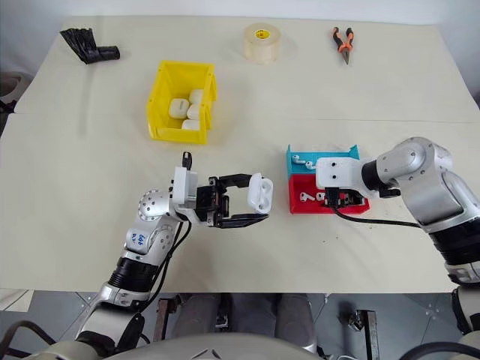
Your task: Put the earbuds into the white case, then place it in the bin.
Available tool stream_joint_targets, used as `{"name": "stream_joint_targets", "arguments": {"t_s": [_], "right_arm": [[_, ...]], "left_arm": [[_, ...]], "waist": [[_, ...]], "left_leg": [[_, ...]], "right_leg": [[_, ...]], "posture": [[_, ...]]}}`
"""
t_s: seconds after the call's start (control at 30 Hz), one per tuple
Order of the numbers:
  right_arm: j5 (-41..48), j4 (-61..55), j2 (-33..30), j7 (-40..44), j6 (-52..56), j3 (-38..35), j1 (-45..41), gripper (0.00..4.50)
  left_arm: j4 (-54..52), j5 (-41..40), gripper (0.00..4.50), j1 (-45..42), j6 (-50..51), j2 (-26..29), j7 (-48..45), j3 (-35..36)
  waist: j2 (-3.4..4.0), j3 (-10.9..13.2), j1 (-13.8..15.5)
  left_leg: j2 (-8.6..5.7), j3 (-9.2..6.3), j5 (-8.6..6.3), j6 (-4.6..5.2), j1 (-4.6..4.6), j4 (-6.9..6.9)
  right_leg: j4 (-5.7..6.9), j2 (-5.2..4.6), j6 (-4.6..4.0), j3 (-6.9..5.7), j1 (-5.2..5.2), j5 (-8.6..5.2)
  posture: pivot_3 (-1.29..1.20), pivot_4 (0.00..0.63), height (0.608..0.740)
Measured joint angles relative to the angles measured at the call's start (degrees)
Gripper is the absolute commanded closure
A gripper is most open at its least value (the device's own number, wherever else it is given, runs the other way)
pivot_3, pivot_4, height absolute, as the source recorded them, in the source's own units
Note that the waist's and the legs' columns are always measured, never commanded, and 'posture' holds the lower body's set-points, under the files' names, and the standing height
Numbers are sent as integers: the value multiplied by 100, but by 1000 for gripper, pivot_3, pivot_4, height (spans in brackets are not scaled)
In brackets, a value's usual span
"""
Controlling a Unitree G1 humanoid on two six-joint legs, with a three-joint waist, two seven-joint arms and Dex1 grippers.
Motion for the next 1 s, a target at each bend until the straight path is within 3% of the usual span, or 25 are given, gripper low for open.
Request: {"name": "stream_joint_targets", "arguments": {"t_s": [0.2,0.3,0.43,0.83,1.0], "right_arm": [[-100,49,43,65,-115,-2,-3,1962],[-108,53,66,94,-141,-3,-2,2575],[-107,54,86,118,-174,-3,14,3938],[-67,-12,99,72,-59,-138,132,3983],[332,-204,-121,93,213,-782,485,3983]], "left_arm": [[-1,-1,1723,0,8,6,-2,1],[-1,-2,1723,0,8,13,-3,1],[-1,-2,1723,-1,9,23,-3,2],[-1,-5,1723,-2,16,33,-25,1],[-2,-109,1723,-7,100,114,-189,6]], "waist": [[0,0,0],[0,0,-6],[0,0,-7],[0,0,0],[0,0,11]], "left_leg": [[0,0,0,0,1,0],[0,0,0,0,2,0],[0,0,0,0,2,0],[0,0,0,0,3,1],[0,0,0,0,0,-1]], "right_leg": [[1,0,0,-1,1,0],[1,0,0,0,1,0],[1,0,0,0,1,0],[2,0,0,0,2,0],[0,0,0,-1,1,0]], "posture": [[0,150,740],[0,150,740],[0,150,740],[0,150,740],[0,150,740]]}}
